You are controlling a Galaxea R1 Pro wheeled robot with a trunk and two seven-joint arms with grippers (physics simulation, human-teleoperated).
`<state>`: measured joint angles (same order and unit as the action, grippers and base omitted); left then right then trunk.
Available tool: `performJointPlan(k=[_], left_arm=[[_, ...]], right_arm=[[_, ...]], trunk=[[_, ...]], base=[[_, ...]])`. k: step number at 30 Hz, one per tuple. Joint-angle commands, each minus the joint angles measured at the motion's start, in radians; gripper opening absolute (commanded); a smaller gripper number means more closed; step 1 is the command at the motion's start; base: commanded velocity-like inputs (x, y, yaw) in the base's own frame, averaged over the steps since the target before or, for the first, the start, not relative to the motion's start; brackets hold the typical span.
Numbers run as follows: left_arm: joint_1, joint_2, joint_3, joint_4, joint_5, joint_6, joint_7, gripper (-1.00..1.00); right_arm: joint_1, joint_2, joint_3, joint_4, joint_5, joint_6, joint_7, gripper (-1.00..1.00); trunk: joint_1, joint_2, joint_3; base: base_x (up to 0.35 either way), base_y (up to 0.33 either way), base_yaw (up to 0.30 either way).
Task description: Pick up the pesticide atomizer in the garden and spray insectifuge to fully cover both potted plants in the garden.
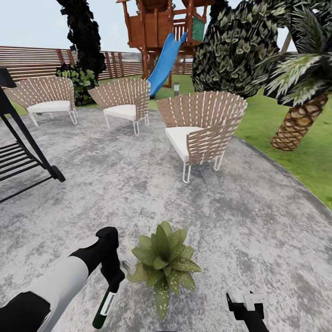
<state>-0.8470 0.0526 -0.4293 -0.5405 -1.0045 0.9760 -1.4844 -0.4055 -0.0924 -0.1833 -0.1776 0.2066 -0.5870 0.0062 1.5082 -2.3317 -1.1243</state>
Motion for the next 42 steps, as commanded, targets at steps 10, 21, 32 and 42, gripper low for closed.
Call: performJointPlan(k=[10,21,32,42], left_arm=[[-0.001,-0.064,-0.007,-0.003,-0.007,0.014,-0.010,-1.00],[-0.006,-0.058,-0.005,-0.001,-0.008,0.012,-0.010,-1.00],[-0.013,-0.070,-0.005,-0.003,-0.007,0.015,-0.010,-1.00],[0.019,-0.018,-0.008,0.013,-0.009,0.001,-0.004,-1.00]], right_arm=[[-0.001,0.000,-0.008,0.001,0.011,-0.004,0.000,1.00],[-0.001,0.000,-0.008,0.002,0.011,-0.004,0.000,1.00],[-0.001,0.000,-0.008,0.001,0.011,-0.004,0.000,1.00],[-0.001,0.000,-0.008,0.001,0.011,-0.004,0.000,1.00]], trunk=[[0.000,0.000,-0.001],[0.000,0.000,-0.001],[0.000,0.000,-0.001],[0.000,0.000,-0.001]], base=[[0.000,0.011,-0.055],[-0.106,0.103,0.000],[0.038,0.118,0.000],[0.005,0.009,0.000]])
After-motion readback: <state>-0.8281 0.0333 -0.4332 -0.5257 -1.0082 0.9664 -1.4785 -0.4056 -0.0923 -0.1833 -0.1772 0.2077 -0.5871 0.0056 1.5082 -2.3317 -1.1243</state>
